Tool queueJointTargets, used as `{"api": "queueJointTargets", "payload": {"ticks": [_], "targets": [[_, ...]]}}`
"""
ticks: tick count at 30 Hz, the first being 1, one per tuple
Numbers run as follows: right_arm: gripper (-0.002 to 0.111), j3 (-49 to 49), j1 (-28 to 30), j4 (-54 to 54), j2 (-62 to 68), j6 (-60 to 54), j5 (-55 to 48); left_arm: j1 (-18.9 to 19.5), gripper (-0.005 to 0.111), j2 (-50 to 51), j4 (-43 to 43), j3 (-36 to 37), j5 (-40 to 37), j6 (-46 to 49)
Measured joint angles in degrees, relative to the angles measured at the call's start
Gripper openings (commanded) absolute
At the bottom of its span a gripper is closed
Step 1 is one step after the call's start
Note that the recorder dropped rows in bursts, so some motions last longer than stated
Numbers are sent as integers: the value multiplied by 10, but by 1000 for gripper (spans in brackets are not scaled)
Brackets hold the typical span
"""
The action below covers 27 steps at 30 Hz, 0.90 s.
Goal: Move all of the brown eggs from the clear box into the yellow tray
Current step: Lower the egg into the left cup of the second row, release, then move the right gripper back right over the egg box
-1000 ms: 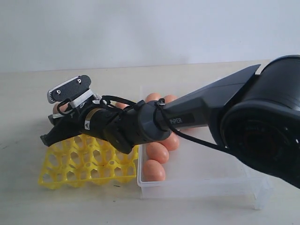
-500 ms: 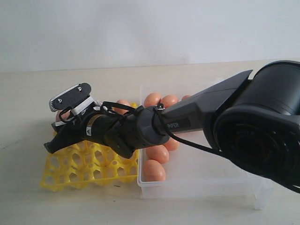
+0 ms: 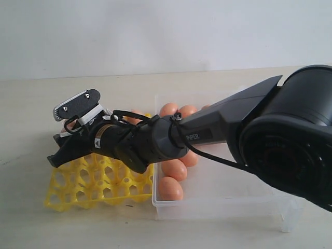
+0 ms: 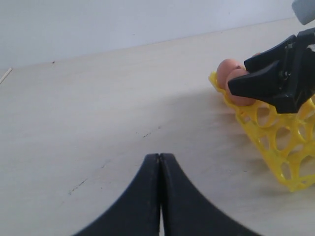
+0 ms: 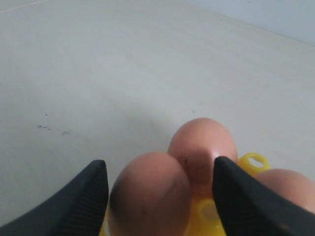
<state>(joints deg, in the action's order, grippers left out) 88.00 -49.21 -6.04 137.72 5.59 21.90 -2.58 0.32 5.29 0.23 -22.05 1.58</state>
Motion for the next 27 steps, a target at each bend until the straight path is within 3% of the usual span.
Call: {"api": "queueJointTargets", "payload": {"ticks": [11, 20, 22, 25, 26, 27], "targets": [[61, 0, 0, 0, -48, 16, -38, 0, 0, 0, 0, 0, 0, 0], [57, 0, 0, 0, -157, 19, -259, 0, 0, 0, 0, 0, 0, 0], [47, 0, 0, 1, -181, 19, -319, 0, 0, 0, 0, 0, 0, 0], [9, 0, 0, 4, -216, 8, -412, 0, 0, 0, 0, 0, 0, 0], [1, 0, 0, 12, -226, -11, -442, 0, 0, 0, 0, 0, 0, 0], [1, 0, 1, 23, -235, -37, -472, 0, 0, 0, 0, 0, 0, 0]]}}
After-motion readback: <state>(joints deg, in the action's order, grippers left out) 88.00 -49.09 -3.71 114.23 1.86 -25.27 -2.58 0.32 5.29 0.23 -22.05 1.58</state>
